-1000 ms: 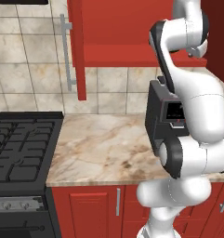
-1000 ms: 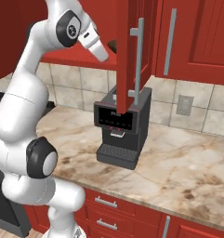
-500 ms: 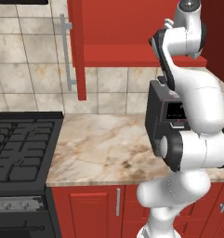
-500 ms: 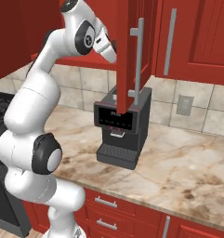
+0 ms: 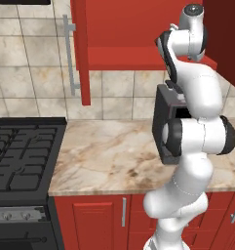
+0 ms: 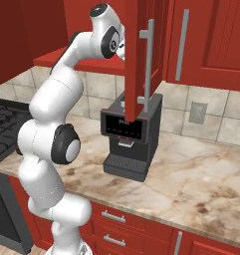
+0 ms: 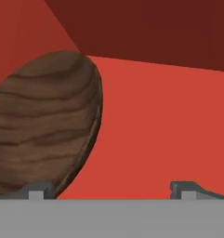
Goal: Take the smaller bowl and place it next to the appetizer plate on the dining counter , and place the larger bowl next to the plate with cooked food.
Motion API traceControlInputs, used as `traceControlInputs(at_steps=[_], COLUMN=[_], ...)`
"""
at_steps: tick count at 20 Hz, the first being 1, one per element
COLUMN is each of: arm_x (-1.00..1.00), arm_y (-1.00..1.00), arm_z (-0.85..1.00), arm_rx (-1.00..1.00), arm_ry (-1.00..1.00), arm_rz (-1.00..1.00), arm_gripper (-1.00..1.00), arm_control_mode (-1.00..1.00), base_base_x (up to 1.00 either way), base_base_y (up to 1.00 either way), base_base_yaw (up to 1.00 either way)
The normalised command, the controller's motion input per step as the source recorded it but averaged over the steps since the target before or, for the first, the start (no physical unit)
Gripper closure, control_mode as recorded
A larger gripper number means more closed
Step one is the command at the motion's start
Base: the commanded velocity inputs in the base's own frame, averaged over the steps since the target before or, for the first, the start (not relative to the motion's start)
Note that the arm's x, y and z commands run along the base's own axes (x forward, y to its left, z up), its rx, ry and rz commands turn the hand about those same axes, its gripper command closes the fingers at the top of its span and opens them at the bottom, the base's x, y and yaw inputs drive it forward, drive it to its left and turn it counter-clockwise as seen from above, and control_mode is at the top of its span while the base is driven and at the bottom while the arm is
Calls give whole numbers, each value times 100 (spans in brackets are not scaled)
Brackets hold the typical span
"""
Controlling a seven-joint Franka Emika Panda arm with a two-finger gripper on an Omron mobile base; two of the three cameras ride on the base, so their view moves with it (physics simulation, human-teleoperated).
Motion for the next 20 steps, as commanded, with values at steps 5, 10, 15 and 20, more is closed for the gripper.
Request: traceControlInputs(at_steps=[5, 10, 15, 20], arm_x=[71, 37, 39, 45], arm_y=[-2, -8, -23, -2], arm_z=[0, 1, -32, -42], arm_rx=[0, 0, 0, 0], arm_ry=[4, -2, -5, -3], arm_rz=[4, 2, 0, 0], arm_gripper=[-100, -100, -100, 100], arm_control_mode=[-100, -100, -100, -100], base_base_x=[0, 0, 0, 0], base_base_y=[0, 0, 0, 0], base_base_yaw=[0, 0, 0, 0])
